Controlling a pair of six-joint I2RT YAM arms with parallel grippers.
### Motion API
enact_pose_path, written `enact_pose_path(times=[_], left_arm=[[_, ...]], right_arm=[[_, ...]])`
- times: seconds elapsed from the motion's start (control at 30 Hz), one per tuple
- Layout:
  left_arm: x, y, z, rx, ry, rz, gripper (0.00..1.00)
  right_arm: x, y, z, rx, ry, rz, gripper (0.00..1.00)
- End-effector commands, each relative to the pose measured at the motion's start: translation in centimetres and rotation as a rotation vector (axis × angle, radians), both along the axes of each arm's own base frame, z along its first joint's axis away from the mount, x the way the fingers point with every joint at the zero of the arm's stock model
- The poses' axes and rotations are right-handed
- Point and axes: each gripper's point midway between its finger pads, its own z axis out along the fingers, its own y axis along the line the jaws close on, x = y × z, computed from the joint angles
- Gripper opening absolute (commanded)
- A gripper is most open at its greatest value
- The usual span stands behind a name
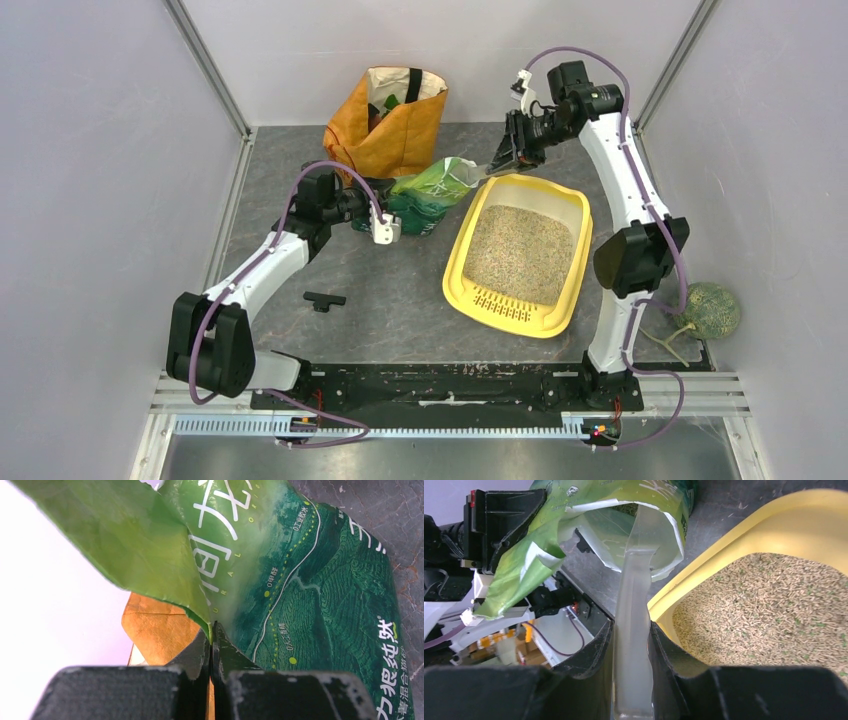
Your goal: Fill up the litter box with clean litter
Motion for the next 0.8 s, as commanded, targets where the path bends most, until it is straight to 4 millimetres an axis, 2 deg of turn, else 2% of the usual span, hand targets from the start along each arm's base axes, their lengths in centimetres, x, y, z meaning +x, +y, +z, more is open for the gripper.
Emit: enact_pose_path(times=[0.0,0.1,0.23,0.37,0.53,0.77], left_arm=[[-0.8,-0.7,8.7,-0.089,-0.293,-0.059,0.02],[-1.0,-0.8,8.9,-0.090,-0.359,-0.075,0.02],[-1.6,-1.1,8.9,-0.079,-0.425,-0.109,0.02],[-2.6,-1.6,8.4,-0.057,-0.496,-0.171,0.02],[-3.5,-2.0,8.7,-0.054,-0.528,-0.215,0.02],[-4.4,-2.1,8.8,-0.044,-0.556,-0.239,0.02]], right_arm=[[0.4,-0.6,1.5,-0.126,-0.136,0.037,0.00],[-1.0,-0.6,0.7,-0.151,-0.078,0.064,0.00],[-1.5,-1.3,-0.7,-0.194,-0.030,0.056,0.00],[-0.9,-1.3,-1.9,-0.233,0.011,0.004,0.00],[-0.3,0.5,-2.7,-0.242,0.027,-0.008,0.00],[0.5,1.8,-5.3,-0.220,0.147,-0.036,0.00]])
